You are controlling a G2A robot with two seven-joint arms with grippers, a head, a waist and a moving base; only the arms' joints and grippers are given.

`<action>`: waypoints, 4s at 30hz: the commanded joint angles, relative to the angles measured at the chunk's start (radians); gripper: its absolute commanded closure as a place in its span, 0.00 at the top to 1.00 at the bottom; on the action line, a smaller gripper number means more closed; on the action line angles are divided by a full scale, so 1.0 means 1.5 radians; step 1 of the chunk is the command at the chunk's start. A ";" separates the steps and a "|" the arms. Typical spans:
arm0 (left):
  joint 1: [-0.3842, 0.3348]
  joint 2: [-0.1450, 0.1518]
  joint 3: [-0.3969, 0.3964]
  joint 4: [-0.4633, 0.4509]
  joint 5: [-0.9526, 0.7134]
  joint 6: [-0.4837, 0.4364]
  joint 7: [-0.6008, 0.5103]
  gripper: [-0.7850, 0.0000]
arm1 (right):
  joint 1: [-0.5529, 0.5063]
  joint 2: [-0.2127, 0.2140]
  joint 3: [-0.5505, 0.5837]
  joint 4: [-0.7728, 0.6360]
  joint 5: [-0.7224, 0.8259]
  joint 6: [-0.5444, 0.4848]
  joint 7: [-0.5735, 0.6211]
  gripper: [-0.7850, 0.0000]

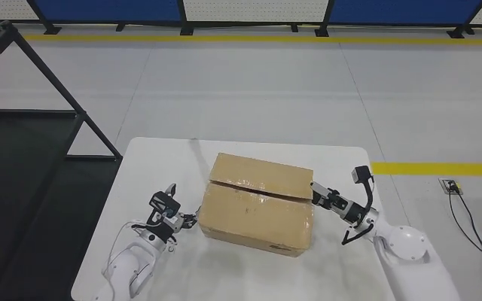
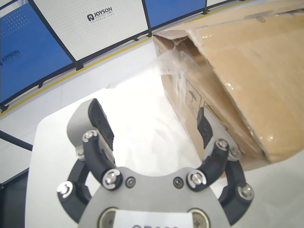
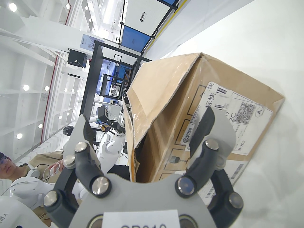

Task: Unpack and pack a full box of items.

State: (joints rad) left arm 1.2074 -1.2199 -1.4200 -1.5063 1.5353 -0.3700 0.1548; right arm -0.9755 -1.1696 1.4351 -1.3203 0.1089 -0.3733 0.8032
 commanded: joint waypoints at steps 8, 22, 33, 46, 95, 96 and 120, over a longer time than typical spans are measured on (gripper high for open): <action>0.023 0.003 -0.004 -0.018 -0.003 0.000 0.007 1.00 | 0.030 -0.002 -0.027 0.016 -0.012 0.007 -0.018 1.00; 0.047 0.001 -0.026 -0.024 -0.026 0.126 -0.017 1.00 | -0.043 0.010 0.034 -0.051 -0.008 -0.046 -0.095 1.00; -0.044 -0.007 0.022 0.076 0.111 0.253 -0.039 1.00 | -0.201 0.024 0.127 -0.210 -0.038 -0.133 -0.148 1.00; -0.074 -0.009 0.044 0.108 0.188 0.283 -0.055 1.00 | -0.227 0.025 0.137 -0.231 -0.055 -0.149 -0.172 1.00; -0.206 -0.051 0.055 0.423 0.177 0.646 0.142 1.00 | -0.194 0.037 0.119 -0.208 -0.021 -0.137 -0.138 1.00; -0.195 -0.050 0.049 0.409 0.176 0.650 0.139 1.00 | -0.190 0.038 0.117 -0.206 -0.021 -0.137 -0.135 1.00; -0.024 -0.043 -0.038 0.271 0.198 0.702 0.012 1.00 | -0.121 0.044 0.076 -0.165 -0.014 -0.137 -0.094 1.00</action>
State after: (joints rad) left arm 1.1596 -1.2854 -1.4672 -1.0959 1.8293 0.6842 0.1811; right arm -1.1614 -1.1040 1.5511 -1.5718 0.0876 -0.5781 0.6600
